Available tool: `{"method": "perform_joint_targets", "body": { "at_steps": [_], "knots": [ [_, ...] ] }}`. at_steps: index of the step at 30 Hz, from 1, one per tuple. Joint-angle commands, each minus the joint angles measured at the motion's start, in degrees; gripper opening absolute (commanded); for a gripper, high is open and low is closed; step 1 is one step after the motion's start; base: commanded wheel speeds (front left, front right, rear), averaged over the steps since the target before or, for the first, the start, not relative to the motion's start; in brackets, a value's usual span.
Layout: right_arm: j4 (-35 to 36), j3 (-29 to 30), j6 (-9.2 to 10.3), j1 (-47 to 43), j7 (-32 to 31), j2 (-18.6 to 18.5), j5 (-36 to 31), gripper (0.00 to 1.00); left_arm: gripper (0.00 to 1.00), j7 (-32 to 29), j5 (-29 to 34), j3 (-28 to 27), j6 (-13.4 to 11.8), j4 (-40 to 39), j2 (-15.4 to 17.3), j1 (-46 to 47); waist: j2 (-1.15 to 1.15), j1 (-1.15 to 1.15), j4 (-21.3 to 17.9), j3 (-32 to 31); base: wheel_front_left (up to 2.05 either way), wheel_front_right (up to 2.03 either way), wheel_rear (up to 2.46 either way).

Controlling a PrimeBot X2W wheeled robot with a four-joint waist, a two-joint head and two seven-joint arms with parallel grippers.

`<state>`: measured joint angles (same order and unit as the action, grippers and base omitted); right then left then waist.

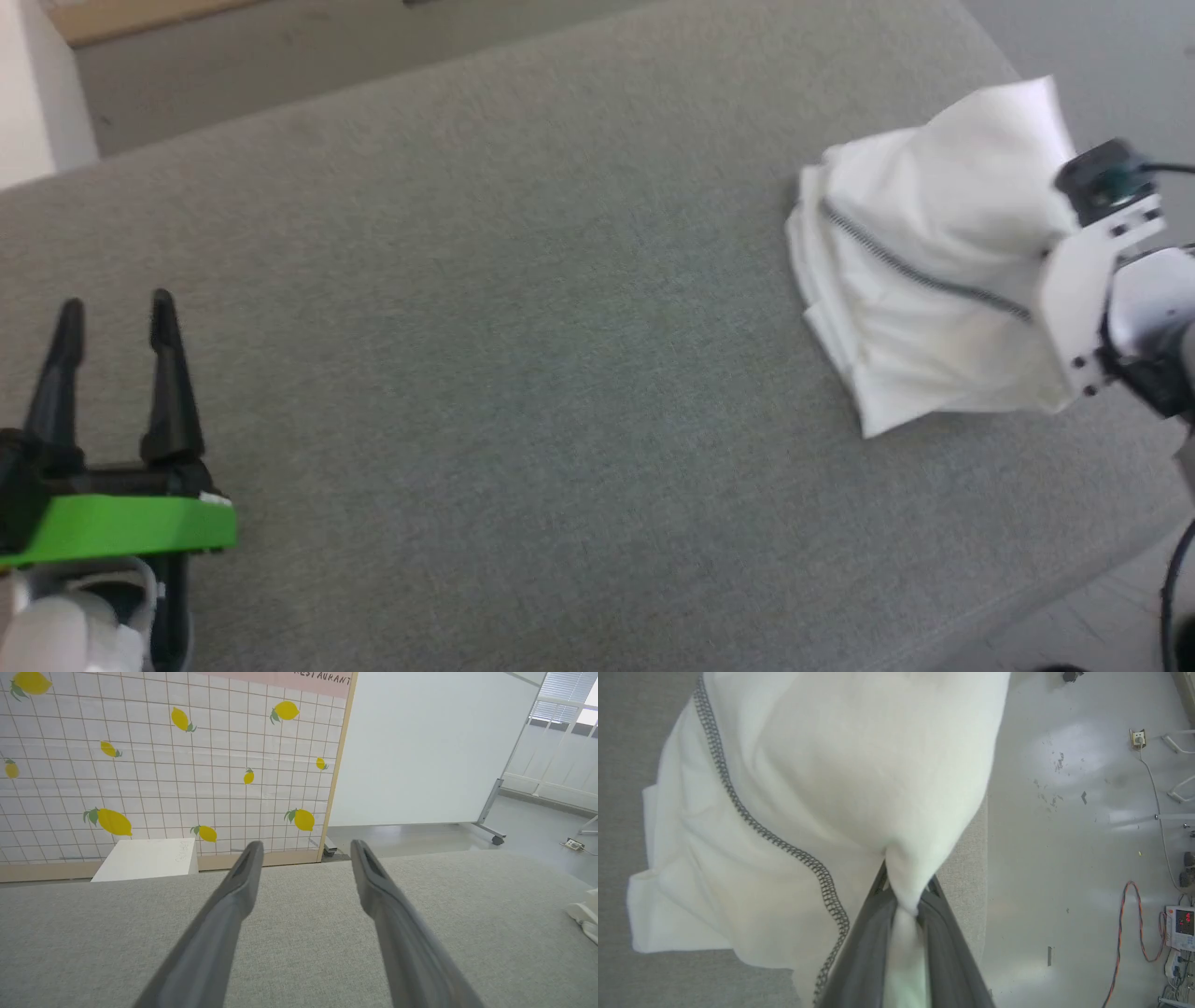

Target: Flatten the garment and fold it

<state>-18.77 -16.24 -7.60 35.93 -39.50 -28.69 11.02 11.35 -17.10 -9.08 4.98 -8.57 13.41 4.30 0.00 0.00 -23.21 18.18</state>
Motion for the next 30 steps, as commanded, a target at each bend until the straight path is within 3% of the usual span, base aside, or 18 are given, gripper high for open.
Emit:
{"method": "perform_joint_targets", "body": {
  "at_steps": [1, 19, 20, 21, 26, 30],
  "knots": [
    [-1.0, 1.9, 0.11, 1.5, 1.1, -0.3, -1.1, 0.0, 1.0, -0.6, 0.2, -0.6, -0.3, -1.2, 1.1, 1.1, 0.0, 0.0, -3.0, 8.6, 0.0, 0.0, 0.0],
    [-10.6, 24.6, 0.11, 7.9, 10.5, 1.8, -12.7, 0.0, 1.0, -6.1, -0.4, -3.5, -1.1, -9.5, 5.8, 0.5, 0.0, 0.0, 2.7, 18.2, 0.0, 0.0, 0.0],
    [-11.0, 26.0, 0.11, 8.1, 10.8, 2.2, -13.5, 0.3, 1.0, -6.1, -0.5, -3.6, -1.1, -9.6, 5.8, 0.4, 0.0, 0.0, 2.9, 18.2, 0.0, 0.0, 0.0],
    [-11.4, 27.2, 0.11, 8.2, 10.7, 2.4, -14.3, 0.99, 1.0, -6.1, -0.5, -3.6, -1.2, -9.7, 5.8, 0.3, 0.0, 0.0, 3.1, 18.1, 0.0, 0.0, 0.0],
    [-12.5, 31.4, 0.11, 8.3, 11.1, 4.0, -17.9, 1.0, 1.0, -5.4, -1.0, -3.4, -1.4, -8.5, 5.2, -0.3, 0.0, 0.0, 3.8, 15.8, 0.0, 0.0, 0.0],
    [-10.9, 34.9, 0.11, 9.1, 15.2, 5.3, -17.2, 1.0, 1.0, -3.5, -1.3, -2.6, -1.5, -6.0, 3.8, -0.8, 0.0, 0.0, 4.5, 11.3, 0.0, 0.0, 0.0]
  ]
}}
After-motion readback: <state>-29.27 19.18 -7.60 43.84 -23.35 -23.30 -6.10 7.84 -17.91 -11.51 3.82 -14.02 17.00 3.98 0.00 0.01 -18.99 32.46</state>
